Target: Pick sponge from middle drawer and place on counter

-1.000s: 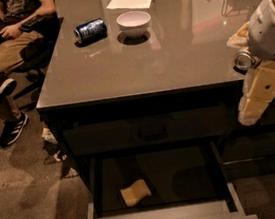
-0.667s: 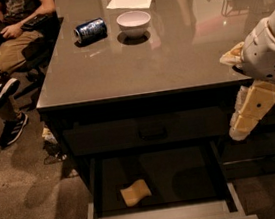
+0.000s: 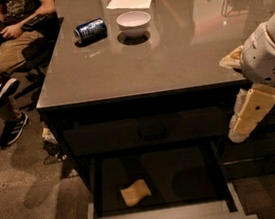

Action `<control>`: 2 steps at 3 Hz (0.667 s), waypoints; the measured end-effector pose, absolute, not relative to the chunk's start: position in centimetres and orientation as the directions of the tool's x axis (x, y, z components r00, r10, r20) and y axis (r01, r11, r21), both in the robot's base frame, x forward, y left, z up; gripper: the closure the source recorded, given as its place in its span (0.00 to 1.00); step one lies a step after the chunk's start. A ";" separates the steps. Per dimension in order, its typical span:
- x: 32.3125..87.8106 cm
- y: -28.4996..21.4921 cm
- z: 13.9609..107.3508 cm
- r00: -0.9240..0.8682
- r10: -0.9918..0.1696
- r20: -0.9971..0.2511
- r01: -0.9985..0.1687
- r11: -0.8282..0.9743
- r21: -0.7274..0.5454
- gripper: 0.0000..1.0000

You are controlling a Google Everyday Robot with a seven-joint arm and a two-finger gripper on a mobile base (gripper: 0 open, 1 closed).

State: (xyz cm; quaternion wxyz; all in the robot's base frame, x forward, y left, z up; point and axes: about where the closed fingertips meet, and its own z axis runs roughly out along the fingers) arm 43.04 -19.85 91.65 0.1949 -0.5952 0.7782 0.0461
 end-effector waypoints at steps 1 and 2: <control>42.8 -19.6 88.5 -0.225 -0.895 -0.384 -0.950 0.290 -0.119 0.00; 41.4 -18.1 81.2 -0.238 -0.857 -0.458 -0.958 0.286 -0.037 0.00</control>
Offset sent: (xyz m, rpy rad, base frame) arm -0.0348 0.0407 -0.2116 0.2774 0.1656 0.0253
